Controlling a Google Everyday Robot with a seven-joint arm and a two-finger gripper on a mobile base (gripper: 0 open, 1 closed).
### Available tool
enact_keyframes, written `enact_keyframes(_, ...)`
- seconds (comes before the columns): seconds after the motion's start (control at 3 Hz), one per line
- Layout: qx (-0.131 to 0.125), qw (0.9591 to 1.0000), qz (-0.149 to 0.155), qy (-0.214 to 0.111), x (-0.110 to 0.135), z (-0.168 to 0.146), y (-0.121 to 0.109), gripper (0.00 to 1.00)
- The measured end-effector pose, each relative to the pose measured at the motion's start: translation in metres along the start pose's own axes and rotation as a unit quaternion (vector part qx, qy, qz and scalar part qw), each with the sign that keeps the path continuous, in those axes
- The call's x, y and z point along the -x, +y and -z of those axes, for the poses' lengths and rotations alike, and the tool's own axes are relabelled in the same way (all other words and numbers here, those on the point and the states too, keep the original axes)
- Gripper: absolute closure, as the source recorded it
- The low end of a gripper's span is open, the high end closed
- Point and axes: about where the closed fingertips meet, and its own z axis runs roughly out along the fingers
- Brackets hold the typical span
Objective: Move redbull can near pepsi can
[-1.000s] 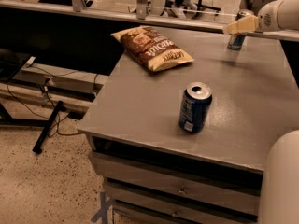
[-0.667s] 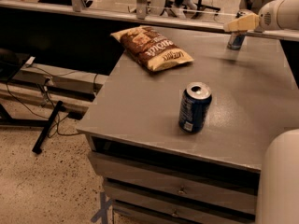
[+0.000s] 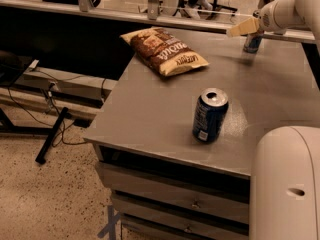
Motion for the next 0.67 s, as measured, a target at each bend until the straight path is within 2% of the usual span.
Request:
enact_keyframes(0.33,0.0,1.0,-0.005,-0.004,-0.0031,0.0042,-0.0051,0.0)
enact_keyframes(0.67,-0.015,0.9994,-0.026,-0.015,-0.0053,-0.002,-0.0136,0.0)
